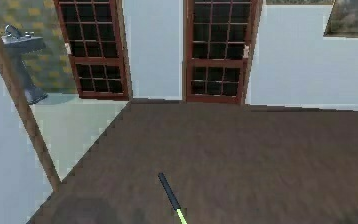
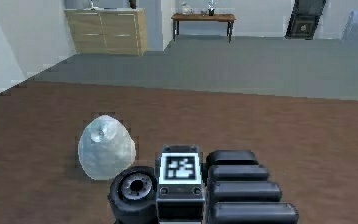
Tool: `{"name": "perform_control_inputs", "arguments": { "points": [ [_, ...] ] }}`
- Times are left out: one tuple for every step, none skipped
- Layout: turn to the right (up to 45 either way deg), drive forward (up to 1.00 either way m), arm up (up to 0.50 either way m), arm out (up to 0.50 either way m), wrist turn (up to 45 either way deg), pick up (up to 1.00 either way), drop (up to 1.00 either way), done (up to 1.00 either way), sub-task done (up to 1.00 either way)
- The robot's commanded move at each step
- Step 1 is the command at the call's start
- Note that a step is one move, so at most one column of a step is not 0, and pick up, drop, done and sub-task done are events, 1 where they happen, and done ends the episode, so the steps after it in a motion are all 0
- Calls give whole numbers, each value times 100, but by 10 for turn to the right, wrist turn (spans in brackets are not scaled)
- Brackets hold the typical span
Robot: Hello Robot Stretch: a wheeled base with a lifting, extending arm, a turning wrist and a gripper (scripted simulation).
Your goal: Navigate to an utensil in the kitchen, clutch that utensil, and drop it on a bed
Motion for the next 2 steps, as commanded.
{"name": "perform_control_inputs", "arguments": {
  "points": [
    [-180, 0, 0, 0, 0, 0, 0, 0, 0],
    [0, 100, 0, 0, 0, 0, 0, 0, 0]
  ]
}}
